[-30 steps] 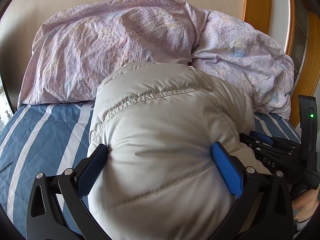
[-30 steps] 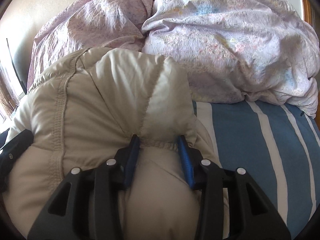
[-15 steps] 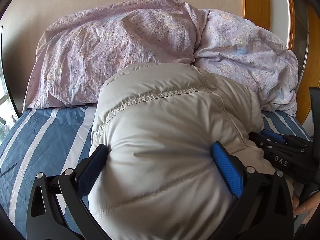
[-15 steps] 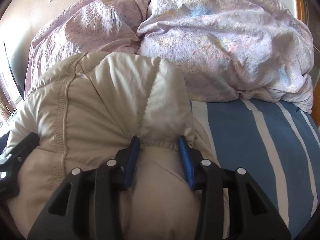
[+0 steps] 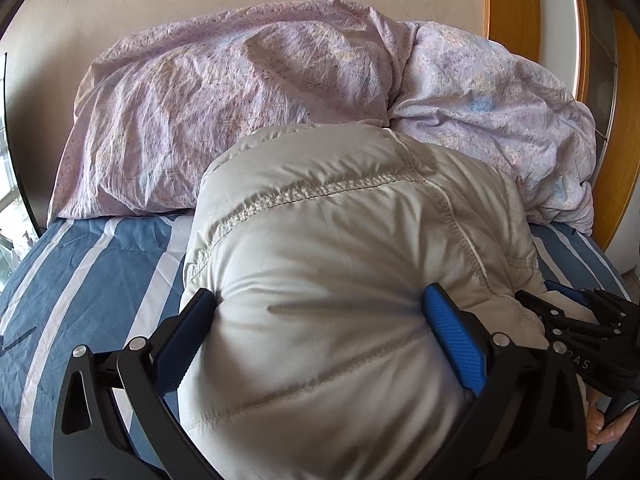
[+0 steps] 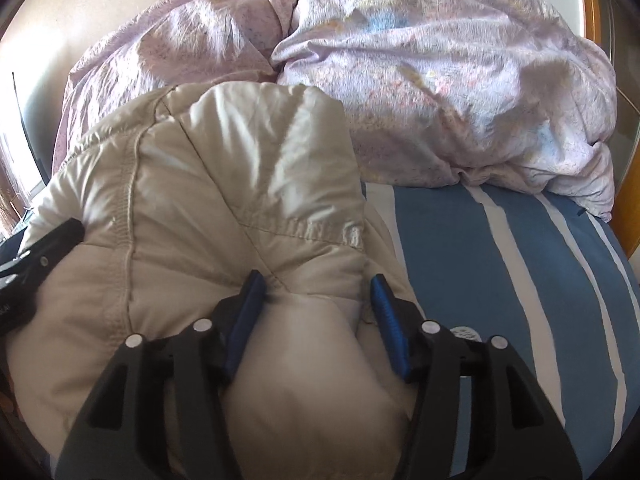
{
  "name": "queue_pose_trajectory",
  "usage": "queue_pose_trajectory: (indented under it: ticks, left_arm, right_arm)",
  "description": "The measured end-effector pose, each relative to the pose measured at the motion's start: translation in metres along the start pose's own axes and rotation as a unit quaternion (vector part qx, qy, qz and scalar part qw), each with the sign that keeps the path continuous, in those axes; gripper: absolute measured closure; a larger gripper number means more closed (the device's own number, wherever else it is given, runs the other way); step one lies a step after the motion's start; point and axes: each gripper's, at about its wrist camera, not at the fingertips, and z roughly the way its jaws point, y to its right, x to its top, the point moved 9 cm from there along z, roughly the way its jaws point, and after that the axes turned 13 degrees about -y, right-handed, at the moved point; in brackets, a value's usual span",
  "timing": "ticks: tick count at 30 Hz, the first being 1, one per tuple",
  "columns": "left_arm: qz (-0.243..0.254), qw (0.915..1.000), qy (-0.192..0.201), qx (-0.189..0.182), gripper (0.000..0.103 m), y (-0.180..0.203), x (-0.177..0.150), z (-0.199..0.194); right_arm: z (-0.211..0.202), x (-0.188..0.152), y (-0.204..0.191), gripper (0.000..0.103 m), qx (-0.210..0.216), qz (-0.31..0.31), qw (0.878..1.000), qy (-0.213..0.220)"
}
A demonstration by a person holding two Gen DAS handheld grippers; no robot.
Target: Fold large clothes
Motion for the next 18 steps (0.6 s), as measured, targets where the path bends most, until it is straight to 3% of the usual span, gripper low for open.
queue_pose_trajectory:
  ticks: [6, 12, 18]
  left_arm:
    - [0.002, 1.0, 0.001, 0.01, 0.001, 0.001, 0.0, 0.001]
    - [0.001, 0.9999, 0.001, 0.015, 0.001, 0.001, 0.001, -0.001]
    - [-0.025, 0.9996, 0.009, -0.008, 0.001, -0.007, -0.004, -0.025]
  right_arm:
    - [0.01, -0.004, 0.003, 0.041, 0.002, 0.005, 1.0, -0.003]
    - [0.012, -0.002, 0.014, 0.027, 0.009, 0.046, 0.999, -0.013]
    - [-0.021, -0.005, 0.019, 0.025, 0.005, 0.075, 0.997, -0.001]
